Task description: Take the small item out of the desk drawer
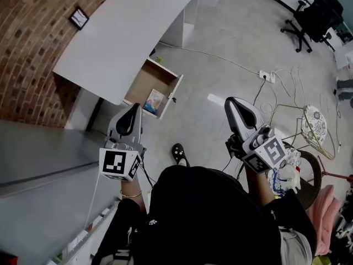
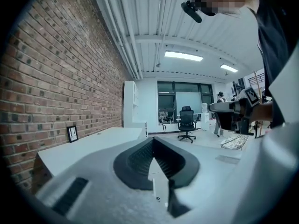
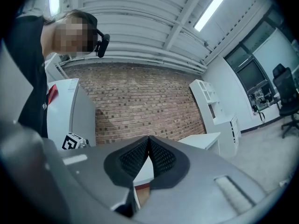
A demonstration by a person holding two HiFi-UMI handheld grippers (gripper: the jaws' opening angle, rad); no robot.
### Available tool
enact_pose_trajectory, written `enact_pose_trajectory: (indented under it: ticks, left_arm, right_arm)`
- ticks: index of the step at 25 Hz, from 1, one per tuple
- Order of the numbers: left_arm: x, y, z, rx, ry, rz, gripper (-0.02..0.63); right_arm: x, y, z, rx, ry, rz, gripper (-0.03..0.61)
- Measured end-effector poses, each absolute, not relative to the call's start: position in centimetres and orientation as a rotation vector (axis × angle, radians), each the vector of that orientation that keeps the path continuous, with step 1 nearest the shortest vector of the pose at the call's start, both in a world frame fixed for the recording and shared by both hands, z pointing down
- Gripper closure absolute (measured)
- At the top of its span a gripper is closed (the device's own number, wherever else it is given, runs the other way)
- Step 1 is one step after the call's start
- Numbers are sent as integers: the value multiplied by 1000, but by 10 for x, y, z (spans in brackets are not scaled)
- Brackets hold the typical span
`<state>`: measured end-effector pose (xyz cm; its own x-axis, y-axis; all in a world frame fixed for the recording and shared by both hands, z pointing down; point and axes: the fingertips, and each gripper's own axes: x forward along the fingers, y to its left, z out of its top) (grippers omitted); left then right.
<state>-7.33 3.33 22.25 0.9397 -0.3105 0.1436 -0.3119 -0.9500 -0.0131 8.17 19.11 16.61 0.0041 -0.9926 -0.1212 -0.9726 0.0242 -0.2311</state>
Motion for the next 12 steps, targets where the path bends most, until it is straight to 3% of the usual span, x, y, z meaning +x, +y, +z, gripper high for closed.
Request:
enact_pose_trajectory:
  ticks: [12]
  left_arm:
    - [-75, -7, 232, 3065, -543, 262, 612]
  right_arm:
    - [86, 128, 177, -1964, 2100, -167, 572]
